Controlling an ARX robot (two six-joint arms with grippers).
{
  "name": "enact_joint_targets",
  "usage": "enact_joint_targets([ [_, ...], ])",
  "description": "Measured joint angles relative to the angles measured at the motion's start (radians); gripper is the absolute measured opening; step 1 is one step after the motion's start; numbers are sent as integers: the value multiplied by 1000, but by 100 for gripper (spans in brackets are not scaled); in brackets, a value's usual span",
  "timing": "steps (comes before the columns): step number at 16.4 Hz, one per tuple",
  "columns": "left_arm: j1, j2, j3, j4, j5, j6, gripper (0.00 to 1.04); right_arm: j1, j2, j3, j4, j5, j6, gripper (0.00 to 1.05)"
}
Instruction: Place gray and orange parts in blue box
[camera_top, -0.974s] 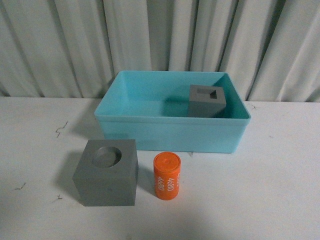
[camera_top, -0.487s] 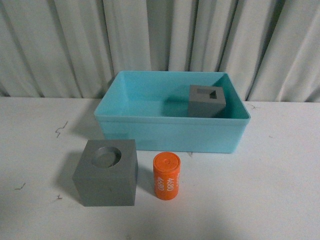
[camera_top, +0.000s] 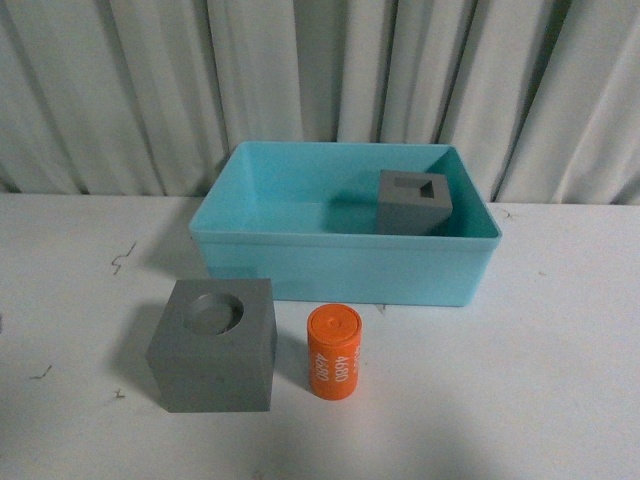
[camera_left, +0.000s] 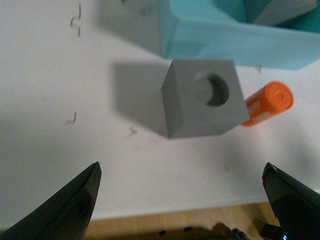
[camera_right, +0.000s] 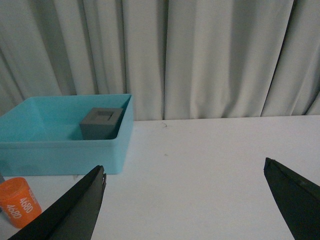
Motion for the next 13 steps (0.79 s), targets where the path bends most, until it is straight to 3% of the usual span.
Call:
enact_joint_targets([
  [3,-128,228,139,161,-45,35,98,0,0,0,0,0,0,98],
  [6,-200,441,193,257,-112,52,98,0,0,0,0,0,0,98],
  [10,-252,595,229,330,-176,52,98,0,0,0,0,0,0,98],
  [13,-239,698,263,365,-200,50,98,0,0,0,0,0,0,98],
])
